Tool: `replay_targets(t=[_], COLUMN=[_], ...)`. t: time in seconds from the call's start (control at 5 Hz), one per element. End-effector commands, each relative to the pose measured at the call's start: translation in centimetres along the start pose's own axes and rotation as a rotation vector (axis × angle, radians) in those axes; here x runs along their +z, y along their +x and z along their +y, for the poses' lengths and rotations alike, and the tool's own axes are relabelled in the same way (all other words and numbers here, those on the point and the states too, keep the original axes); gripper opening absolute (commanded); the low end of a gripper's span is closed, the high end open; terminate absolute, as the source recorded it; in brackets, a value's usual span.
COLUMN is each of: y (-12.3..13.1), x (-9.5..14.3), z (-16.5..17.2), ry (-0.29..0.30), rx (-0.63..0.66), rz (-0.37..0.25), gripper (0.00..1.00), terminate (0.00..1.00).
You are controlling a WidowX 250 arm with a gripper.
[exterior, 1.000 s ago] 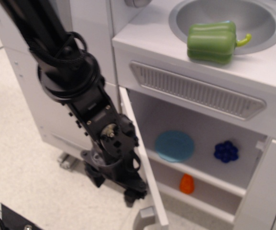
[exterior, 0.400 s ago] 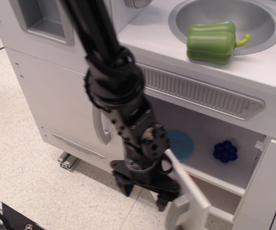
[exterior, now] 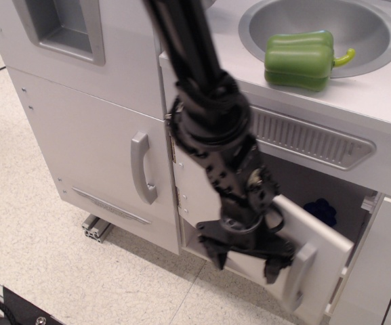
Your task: Close cabinet
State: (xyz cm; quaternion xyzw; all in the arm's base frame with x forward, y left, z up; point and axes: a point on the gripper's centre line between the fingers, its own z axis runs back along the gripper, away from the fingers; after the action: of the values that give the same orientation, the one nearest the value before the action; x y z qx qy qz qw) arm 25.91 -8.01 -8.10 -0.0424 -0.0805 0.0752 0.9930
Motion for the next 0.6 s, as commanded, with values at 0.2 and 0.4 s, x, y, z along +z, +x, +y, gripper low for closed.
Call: replay_targets(t=[0.2,0.4], y=[5.5,6.2], x=[-0.1,-0.2], z=[-2.6,-2.9], ry=[-0.016,-0.011], rx=[0.079,0.082], rz=[-0.086,-0.113], gripper=[1.0,1.0], terminate=[0.0,0.0])
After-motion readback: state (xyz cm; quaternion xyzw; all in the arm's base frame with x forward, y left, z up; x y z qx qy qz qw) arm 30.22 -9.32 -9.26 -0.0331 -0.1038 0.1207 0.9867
